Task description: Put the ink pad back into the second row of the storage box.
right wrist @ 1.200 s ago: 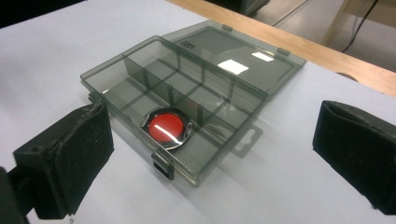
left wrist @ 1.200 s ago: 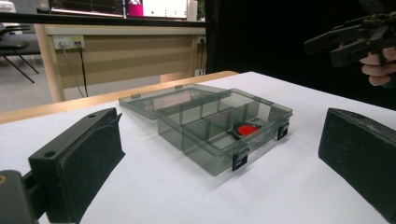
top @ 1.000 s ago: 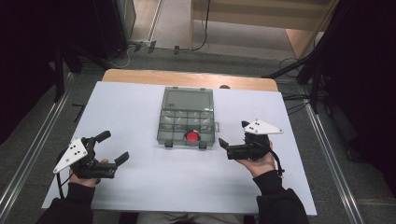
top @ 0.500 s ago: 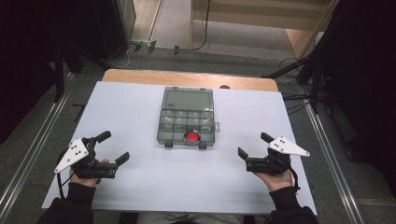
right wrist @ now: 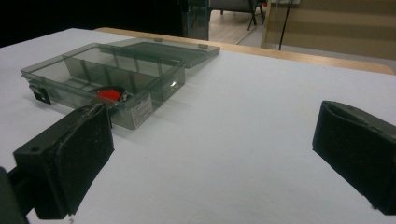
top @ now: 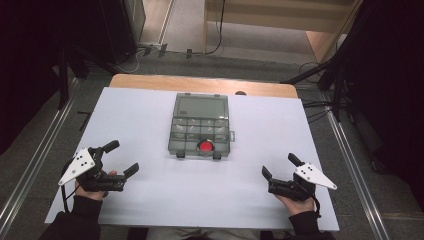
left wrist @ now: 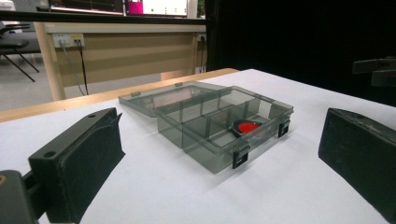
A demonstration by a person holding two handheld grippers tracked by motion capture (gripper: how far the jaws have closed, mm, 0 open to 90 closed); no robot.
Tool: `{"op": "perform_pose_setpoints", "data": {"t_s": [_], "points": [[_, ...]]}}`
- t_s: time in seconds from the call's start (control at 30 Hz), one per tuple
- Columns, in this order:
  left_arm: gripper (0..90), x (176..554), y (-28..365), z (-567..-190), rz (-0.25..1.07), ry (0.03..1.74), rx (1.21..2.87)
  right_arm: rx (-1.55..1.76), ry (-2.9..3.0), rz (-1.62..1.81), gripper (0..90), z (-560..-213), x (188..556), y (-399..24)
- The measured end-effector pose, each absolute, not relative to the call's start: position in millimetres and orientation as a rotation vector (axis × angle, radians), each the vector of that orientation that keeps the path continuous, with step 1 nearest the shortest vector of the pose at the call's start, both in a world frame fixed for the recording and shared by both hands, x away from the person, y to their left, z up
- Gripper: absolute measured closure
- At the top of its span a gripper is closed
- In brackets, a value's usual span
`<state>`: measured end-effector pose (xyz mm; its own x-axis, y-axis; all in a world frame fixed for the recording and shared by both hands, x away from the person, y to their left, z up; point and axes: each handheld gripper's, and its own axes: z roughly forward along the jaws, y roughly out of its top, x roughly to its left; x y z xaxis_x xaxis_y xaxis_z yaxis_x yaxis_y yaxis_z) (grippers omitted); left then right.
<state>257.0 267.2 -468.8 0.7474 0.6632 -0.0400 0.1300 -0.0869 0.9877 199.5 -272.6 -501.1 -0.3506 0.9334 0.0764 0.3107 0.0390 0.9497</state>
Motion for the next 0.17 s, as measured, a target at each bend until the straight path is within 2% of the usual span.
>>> {"op": "perform_pose_setpoints", "data": {"t_s": [0.17], "points": [[0.0, 256.8, 267.7, -468.3, 0.499, 0.648, 1.62, 1.233, 1.743, 1.295, 0.0, -501.3, 197.8, -270.3]]}}
